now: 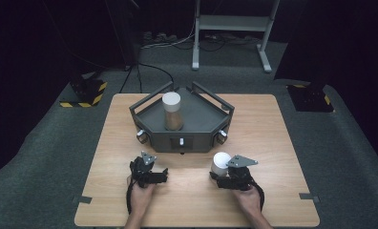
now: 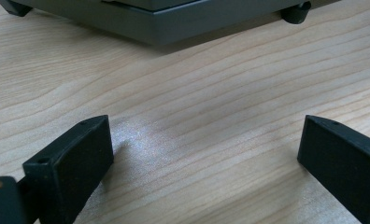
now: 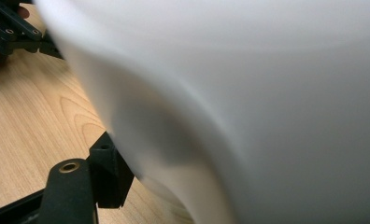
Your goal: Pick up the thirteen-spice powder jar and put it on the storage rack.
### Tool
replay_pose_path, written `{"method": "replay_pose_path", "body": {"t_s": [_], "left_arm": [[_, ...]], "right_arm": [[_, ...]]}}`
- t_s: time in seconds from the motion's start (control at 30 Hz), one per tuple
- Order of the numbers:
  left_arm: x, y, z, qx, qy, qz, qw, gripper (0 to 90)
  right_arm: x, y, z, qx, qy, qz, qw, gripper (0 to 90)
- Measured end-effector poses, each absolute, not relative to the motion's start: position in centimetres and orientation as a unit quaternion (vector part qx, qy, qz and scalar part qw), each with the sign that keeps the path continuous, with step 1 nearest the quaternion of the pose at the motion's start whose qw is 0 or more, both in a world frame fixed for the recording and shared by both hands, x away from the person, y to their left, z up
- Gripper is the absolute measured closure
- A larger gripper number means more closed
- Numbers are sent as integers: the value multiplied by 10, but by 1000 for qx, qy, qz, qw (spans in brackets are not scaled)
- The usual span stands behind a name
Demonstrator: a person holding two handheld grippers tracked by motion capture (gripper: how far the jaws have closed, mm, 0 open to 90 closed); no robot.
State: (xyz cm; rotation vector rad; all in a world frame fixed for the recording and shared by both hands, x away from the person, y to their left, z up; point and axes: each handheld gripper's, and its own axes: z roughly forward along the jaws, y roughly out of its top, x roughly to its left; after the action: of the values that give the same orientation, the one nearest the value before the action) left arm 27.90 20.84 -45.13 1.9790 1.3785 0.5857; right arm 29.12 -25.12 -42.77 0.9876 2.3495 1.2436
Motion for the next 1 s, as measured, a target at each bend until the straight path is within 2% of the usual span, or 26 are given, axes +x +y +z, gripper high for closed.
{"method": "replay_pose_path", "body": {"t_s": [1.0], "left_arm": [[279, 208, -451, 754, 526, 223, 324, 34]], "right_arm": [[298, -259, -412, 349, 819, 426, 163, 302]]}}
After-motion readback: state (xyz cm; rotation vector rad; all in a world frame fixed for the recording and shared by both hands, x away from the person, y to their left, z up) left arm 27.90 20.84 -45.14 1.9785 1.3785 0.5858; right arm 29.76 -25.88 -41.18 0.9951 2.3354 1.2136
